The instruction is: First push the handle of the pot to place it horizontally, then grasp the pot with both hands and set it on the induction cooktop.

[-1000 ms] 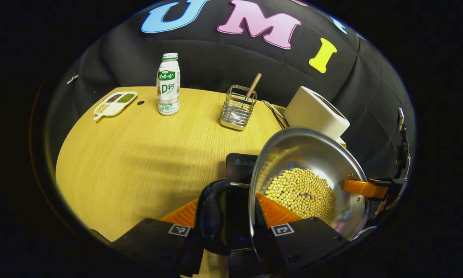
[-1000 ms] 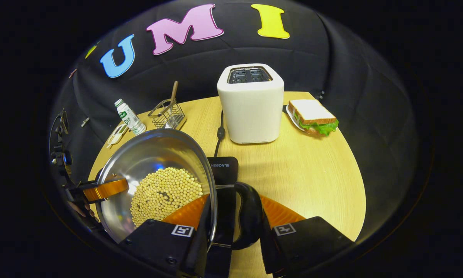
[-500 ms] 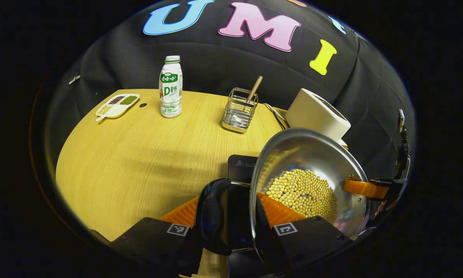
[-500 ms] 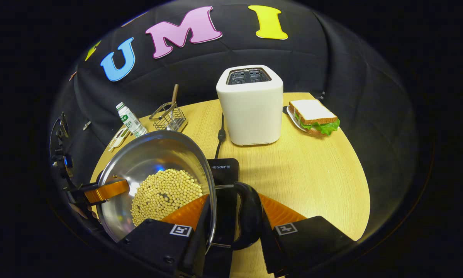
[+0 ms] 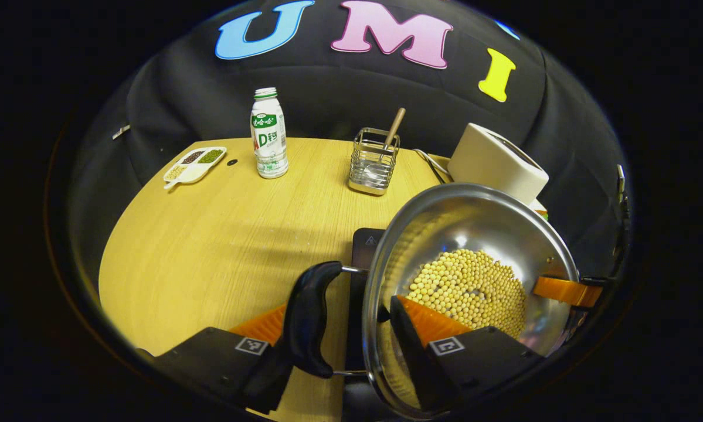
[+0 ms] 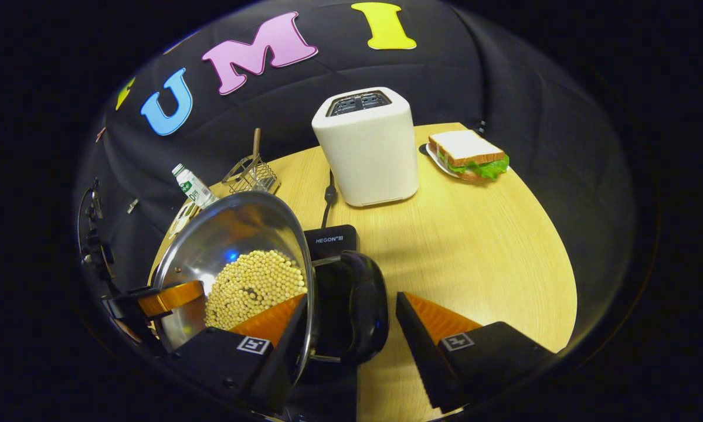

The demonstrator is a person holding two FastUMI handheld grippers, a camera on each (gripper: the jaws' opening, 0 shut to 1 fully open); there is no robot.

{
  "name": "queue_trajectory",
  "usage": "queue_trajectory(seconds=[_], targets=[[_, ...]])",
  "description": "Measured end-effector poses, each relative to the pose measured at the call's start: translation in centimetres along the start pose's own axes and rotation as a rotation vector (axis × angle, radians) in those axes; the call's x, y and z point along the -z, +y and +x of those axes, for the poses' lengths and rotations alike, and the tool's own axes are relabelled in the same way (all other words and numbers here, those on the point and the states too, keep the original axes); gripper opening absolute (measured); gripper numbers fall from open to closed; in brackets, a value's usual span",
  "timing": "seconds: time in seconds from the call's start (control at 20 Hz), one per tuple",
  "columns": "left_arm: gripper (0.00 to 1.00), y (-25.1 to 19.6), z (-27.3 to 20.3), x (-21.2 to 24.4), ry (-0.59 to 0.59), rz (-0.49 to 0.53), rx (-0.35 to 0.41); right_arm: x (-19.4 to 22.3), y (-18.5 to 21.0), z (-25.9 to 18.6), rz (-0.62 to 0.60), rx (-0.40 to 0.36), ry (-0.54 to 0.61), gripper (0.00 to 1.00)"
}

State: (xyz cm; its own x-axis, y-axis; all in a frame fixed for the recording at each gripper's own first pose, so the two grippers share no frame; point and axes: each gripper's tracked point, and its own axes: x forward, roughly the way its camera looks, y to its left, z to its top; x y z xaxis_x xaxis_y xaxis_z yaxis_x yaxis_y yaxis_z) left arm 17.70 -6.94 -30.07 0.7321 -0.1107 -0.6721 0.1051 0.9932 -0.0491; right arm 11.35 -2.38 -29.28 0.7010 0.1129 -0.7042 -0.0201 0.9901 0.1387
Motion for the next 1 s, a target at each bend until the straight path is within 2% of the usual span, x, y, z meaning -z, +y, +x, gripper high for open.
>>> queue_trajectory(seconds=[0.05, 0.1, 0.25, 0.35, 0.45, 0.85, 1.0], targets=[[0.90, 0.5, -0.1, -0.2, -0.015, 0.026, -0.026, 0.1, -0.2, -0.3, -0.011, 0.007, -0.010, 0.98], [0.99, 0.8, -0.6, -0.3, -0.027, 0.043, -0.037, 0.2, -0.3, -0.9, -0.015, 0.017, -0.017, 0.99], [0.99, 1.4, -2.6, -0.3, -0.049, 0.036, -0.040, 0.2, -0.3, -3.1, -0.020, 0.042, -0.051, 1.00], [0.99, 2.4, -4.6, -1.1, -0.105, 0.019, -0.052, -0.1, -0.3, -4.7, -0.039, 0.068, -0.085, 1.00], [0.99, 2.4, -7.2, -1.9, -0.163, 0.010, -0.021, -0.5, -0.1, -6.6, -0.052, 0.101, -0.129, 1.00], [0.96, 4.7, -18.0, -4.7, -0.376, -0.003, 0.013, -3.2, 2.5, -16.0, -0.091, 0.153, -0.358, 0.99], [0.95, 6.4, -22.3, -6.1, -0.468, -0.013, -0.002, -4.8, 3.9, -19.8, -0.126, 0.160, -0.462, 0.99]])
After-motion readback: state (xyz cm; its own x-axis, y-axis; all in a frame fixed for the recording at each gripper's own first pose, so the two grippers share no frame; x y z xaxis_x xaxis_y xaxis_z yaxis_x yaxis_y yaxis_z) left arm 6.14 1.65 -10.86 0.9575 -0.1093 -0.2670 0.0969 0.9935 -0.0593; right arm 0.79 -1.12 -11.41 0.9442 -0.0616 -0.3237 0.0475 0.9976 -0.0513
